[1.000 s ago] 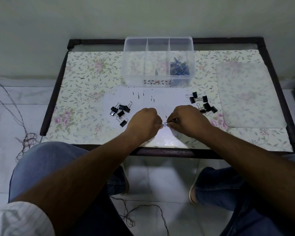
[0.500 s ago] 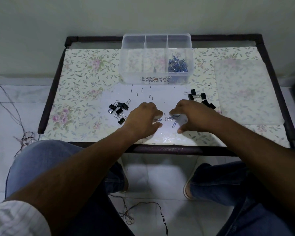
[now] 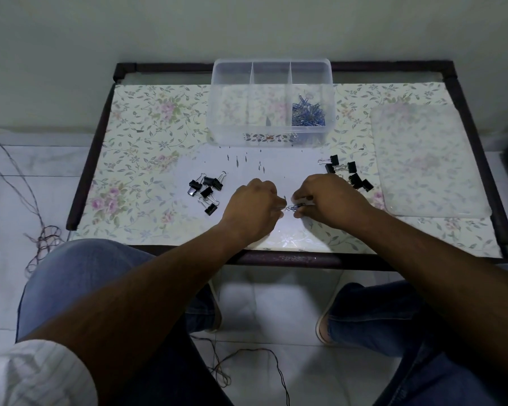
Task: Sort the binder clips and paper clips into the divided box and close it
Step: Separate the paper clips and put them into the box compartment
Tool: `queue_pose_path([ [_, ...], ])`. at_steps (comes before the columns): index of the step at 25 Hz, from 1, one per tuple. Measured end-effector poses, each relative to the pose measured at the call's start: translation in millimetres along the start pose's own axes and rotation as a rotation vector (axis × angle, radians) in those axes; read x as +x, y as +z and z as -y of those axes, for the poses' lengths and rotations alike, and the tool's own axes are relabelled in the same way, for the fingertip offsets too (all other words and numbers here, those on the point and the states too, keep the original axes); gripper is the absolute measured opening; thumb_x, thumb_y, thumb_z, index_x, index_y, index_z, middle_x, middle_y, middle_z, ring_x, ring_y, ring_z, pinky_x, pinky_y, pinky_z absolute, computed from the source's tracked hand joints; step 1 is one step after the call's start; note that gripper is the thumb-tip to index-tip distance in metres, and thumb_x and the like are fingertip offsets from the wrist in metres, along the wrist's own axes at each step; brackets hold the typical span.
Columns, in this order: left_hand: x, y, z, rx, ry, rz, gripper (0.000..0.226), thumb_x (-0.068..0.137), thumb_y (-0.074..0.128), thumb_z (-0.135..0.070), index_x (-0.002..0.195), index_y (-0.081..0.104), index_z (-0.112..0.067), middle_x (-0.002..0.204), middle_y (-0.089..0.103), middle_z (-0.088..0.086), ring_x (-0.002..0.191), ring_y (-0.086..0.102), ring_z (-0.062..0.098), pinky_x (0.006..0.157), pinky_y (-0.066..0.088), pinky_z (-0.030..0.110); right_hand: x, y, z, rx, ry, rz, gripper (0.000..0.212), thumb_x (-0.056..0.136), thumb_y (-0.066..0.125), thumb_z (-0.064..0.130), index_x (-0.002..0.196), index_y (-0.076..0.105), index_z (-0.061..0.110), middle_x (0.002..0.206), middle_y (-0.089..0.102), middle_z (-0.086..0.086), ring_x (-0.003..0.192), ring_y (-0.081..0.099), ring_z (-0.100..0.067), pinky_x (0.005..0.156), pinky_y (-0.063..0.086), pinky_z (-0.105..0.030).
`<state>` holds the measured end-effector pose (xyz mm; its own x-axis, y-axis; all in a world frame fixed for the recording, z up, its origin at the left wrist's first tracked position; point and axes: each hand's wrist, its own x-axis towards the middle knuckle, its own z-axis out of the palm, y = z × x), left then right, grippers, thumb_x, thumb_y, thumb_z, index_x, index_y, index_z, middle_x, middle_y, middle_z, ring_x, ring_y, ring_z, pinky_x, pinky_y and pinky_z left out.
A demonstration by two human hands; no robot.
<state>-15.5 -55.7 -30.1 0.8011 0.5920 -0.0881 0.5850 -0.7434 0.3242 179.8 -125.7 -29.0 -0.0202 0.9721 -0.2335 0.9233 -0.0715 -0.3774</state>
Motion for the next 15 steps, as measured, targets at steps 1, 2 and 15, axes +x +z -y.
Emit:
queue_pose_path([
  [1,0.1,0.4,0.6,0.007,-0.001,-0.006,0.025,0.097,0.066,-0.035,0.116,0.08,-0.029,0.112,0.07,0.001,0.107,0.061,0.026,0.083,0.05,0.037,0.4,-0.7,-1.4,-0.012,0.018,0.012,0.025,0.087,0.082,0.036,0.106,0.084,0.02,0.097,0.076,-0.003,0.091,0.07,-0.024,0.076,0.054,-0.034],
  [2,0.2,0.8,1.1,0.008,0.0,-0.006,0.024,0.097,0.066,-0.034,0.114,0.081,-0.029,0.112,0.07,0.001,0.107,0.061,0.026,0.083,0.051,0.037,0.2,-1.0,-0.4,-0.031,0.025,0.019,0.023,0.087,0.081,0.034,0.107,0.084,0.022,0.095,0.077,-0.003,0.09,0.07,-0.024,0.073,0.05,-0.03],
  [15,4.5,10.3,5.5,-0.061,0.01,-0.003,0.023,0.094,0.066,-0.027,0.11,0.083,-0.025,0.112,0.074,-0.001,0.108,0.062,0.027,0.086,0.054,0.042,1.0,0.3,15.2,-0.033,0.134,0.112,0.018,0.082,0.068,0.016,0.088,0.081,0.027,0.081,0.072,0.003,0.074,0.067,-0.022,0.063,0.052,-0.029],
])
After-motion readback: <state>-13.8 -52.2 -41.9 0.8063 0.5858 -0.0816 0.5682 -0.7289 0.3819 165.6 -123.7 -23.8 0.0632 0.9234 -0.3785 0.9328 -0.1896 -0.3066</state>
